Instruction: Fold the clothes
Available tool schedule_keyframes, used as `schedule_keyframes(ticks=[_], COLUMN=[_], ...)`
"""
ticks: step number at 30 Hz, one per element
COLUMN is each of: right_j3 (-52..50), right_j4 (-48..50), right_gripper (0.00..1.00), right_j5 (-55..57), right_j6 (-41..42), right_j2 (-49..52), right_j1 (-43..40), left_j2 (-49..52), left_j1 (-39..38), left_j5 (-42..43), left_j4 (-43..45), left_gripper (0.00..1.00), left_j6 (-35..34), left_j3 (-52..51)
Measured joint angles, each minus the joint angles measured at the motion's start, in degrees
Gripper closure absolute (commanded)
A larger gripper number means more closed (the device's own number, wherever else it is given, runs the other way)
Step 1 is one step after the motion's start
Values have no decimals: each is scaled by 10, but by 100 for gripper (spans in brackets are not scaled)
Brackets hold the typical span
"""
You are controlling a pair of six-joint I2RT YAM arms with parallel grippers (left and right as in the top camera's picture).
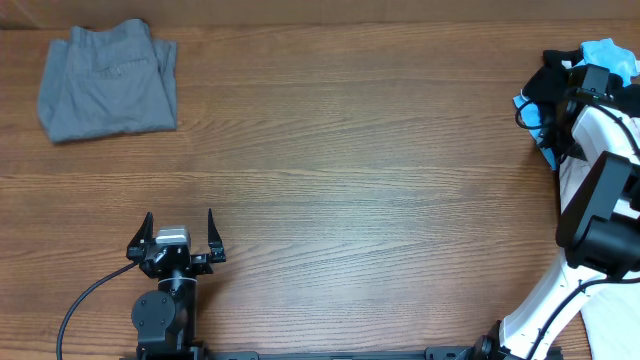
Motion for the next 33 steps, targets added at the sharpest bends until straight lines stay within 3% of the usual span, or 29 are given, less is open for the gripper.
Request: schedule_keyframes(ticks=[3, 8, 12, 15, 17, 33], right_j3=[0, 0, 0, 0, 1, 31], right_j4=[2, 7, 10, 12, 12, -31], right_gripper=[25, 33, 58, 85, 96, 96], right_j5=[-1, -7, -12, -17, -19, -75], right_j6=[0, 0, -1, -2, 1, 47], right_j2=[3, 9, 9, 9, 9, 3], right_j1=[-6, -7, -7, -7, -7, -25], left_j2=[0, 0, 0, 0, 0, 0], left_j1=[0, 0, 0, 0, 0, 0], left_j5=[0, 0, 0, 0, 0, 0], left_j4=[0, 0, 0, 0, 0, 0], left_gripper=[0, 0, 0, 0, 0, 0], left_j6=[0, 0, 0, 0, 0, 0], left_j3=[0, 0, 0, 0, 0, 0])
